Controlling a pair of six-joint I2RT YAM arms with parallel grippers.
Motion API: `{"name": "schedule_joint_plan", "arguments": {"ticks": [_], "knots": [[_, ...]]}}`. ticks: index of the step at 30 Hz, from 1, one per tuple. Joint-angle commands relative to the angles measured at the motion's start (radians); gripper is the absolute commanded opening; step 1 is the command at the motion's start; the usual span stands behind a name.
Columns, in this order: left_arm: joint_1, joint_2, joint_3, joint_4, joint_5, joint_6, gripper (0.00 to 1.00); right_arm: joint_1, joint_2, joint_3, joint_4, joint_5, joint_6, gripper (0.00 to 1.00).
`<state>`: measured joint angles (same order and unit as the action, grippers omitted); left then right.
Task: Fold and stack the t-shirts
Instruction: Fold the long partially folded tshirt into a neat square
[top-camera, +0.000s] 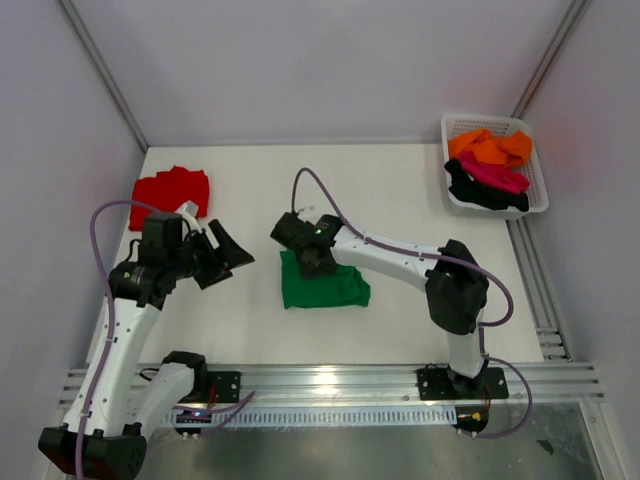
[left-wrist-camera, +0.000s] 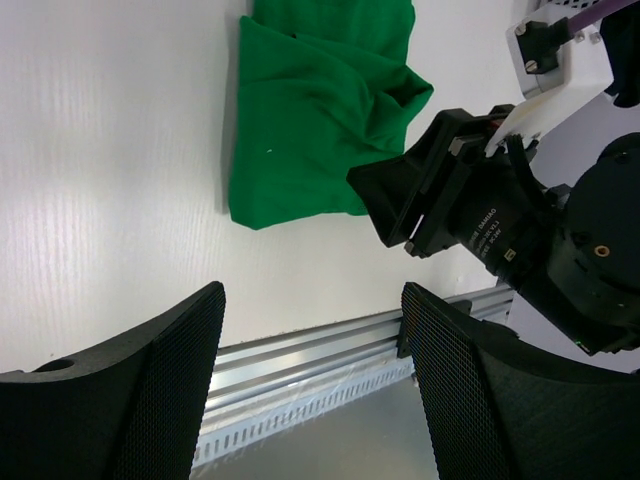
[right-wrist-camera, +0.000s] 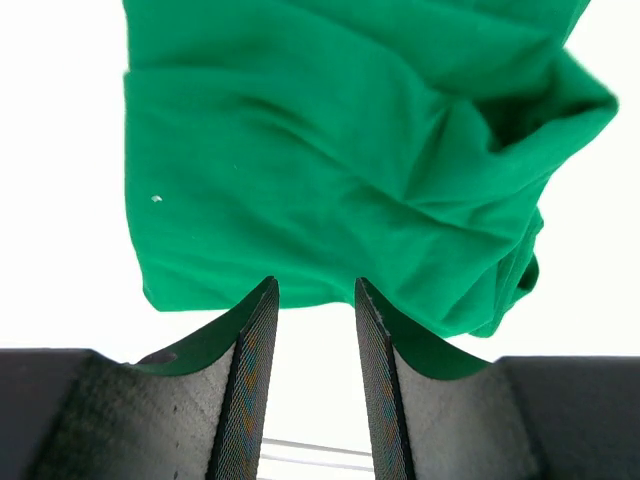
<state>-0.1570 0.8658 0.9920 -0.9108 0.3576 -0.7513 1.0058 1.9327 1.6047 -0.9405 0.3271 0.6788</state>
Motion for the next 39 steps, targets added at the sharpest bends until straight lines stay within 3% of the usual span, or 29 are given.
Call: {"name": "schedule_joint_plan", "arguments": {"ticks": [1,13,20,24,29,39], "knots": [[-0.001,-0.005,0.004,0.032,0.012,0.004,0.74,0.001,0.018,0.05,-0.032,0.07,-0.027,0.41],[-0.001,-0.045,0.01,-0.014,-0.02,0.006,0.74,-0.159,0.129,-0.074,0.247,0.156,-0.015,0.41],[-0.001,-0.044,-0.033,-0.016,-0.106,0.032,0.74,-0.173,0.219,-0.035,0.221,0.075,-0.019,0.41],[-0.001,-0.008,-0.116,0.012,-0.135,0.059,0.74,-0.171,0.194,-0.071,0.241,0.038,-0.004,0.41],[-0.001,0.106,-0.26,0.165,-0.095,0.029,0.74,-0.17,0.124,-0.098,0.269,0.023,-0.031,0.41],[-0.001,0.373,-0.292,0.53,-0.002,-0.134,0.74,-0.168,-0.031,-0.13,0.266,0.023,-0.042,0.41]]}}
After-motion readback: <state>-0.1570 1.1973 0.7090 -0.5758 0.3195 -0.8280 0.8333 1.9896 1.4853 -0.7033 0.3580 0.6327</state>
